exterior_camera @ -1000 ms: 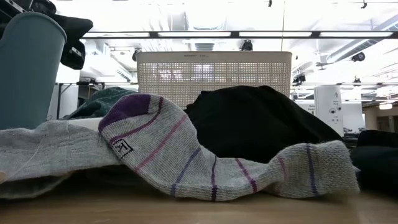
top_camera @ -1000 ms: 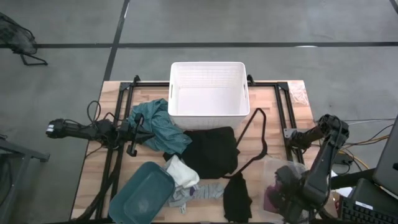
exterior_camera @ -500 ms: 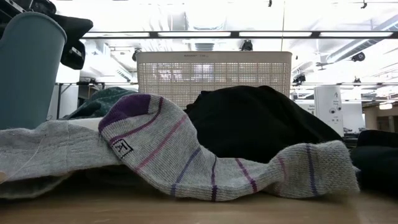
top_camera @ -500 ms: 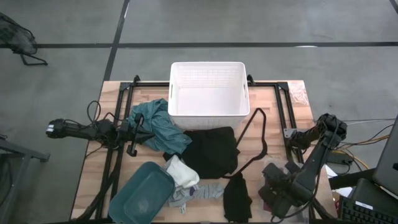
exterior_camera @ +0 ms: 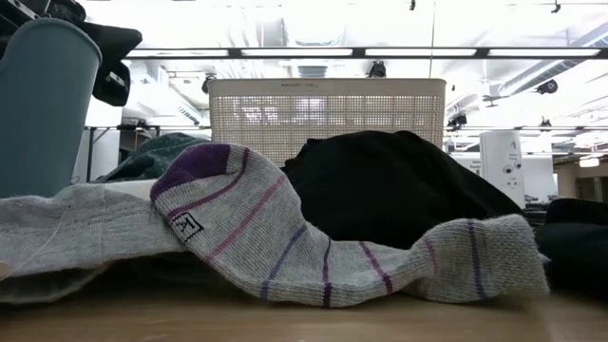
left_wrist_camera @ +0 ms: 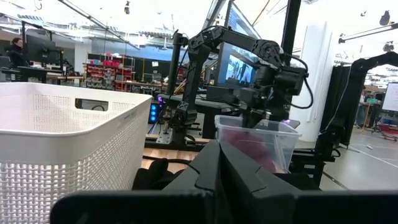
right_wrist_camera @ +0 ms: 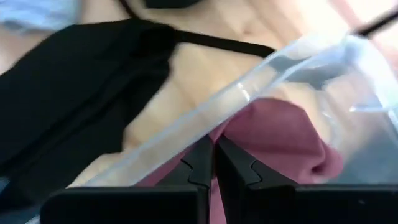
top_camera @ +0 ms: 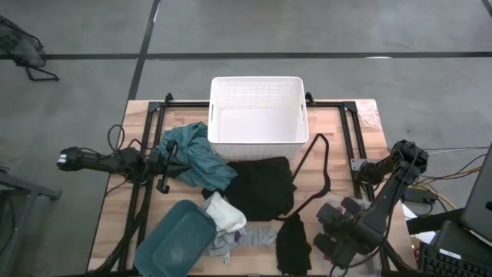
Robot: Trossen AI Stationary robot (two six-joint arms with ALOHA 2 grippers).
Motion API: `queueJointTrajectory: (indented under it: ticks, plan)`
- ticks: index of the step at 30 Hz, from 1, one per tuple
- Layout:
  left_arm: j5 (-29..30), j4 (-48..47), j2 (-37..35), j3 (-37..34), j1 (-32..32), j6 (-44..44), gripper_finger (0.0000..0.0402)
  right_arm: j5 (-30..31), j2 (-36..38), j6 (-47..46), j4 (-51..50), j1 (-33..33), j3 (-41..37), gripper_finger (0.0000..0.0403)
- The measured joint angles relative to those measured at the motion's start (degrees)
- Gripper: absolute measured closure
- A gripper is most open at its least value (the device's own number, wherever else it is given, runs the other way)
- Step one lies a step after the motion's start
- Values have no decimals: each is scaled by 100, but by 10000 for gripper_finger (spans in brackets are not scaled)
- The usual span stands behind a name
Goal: Pick & Place Cloths
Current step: Put the red underwear into the transparent bin, then put the black shirt into the white bin
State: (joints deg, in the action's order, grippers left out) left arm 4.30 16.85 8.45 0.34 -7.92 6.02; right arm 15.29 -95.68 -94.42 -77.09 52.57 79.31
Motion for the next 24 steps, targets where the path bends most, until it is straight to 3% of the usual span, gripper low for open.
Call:
queueJointTrajectory:
  ticks: [10, 24]
  plan:
    - [0, 0, 0, 0, 0, 0, 383, 116, 0, -18, -109, -53, -33, 381]
    - [-1, 1, 0, 0, -1, 0, 385, -741, 7, -833, -1076, -50, 37, 282]
